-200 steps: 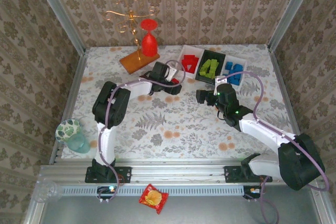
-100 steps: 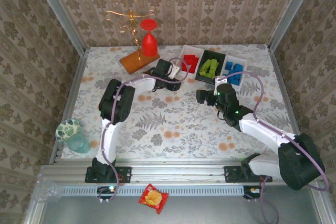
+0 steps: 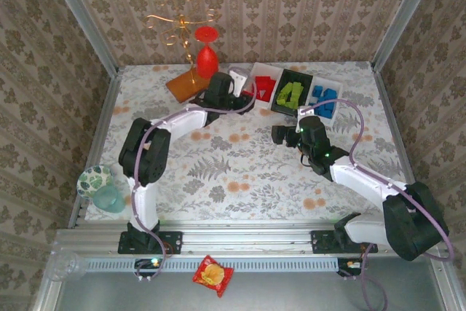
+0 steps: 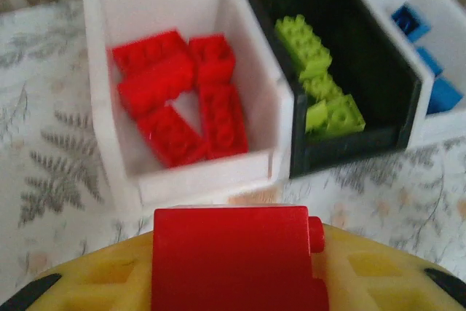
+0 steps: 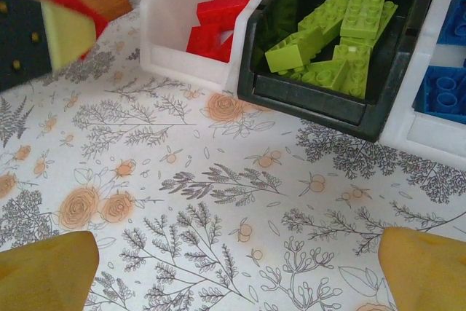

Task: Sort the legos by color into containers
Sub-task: Pick up the lego from the top-center of the table, then place the lego in the container.

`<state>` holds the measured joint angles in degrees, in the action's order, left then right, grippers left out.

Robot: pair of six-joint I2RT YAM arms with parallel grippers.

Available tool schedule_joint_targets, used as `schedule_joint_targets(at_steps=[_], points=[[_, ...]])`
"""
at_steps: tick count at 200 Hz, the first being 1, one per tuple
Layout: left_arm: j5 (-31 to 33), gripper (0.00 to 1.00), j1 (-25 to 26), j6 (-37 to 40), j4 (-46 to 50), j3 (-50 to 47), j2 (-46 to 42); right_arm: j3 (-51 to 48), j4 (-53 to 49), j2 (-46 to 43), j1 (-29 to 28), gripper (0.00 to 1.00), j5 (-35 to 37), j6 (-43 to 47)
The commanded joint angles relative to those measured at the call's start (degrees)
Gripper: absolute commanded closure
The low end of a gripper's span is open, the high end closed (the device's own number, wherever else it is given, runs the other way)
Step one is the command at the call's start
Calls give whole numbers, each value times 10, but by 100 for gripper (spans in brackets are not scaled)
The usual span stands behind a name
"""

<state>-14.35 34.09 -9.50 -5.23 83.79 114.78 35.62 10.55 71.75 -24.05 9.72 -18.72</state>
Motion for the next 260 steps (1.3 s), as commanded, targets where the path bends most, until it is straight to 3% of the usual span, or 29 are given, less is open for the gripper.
schedule_joint_targets(at_steps=[1,75,108,137,159,185,260], points=[[-10,59,5,-29,-9,57,39,13,11,-5,-3,0,14,-15],[13,57,8,-30,109,296,198,9,5,-14,-2,0,24,-13],[31,52,12,-6,182,390,245,8,2,-16,-2,0,27,-13],[42,43,14,9,196,397,230,3,0,-25,-2,0,32,-12],[35,32,15,21,186,368,198,3,-4,-32,-1,0,35,-13],[33,28,15,26,165,301,130,8,-18,-43,-1,0,42,-6],[85,15,-21,37,-11,-120,-195,55,-95,-102,30,0,149,55]])
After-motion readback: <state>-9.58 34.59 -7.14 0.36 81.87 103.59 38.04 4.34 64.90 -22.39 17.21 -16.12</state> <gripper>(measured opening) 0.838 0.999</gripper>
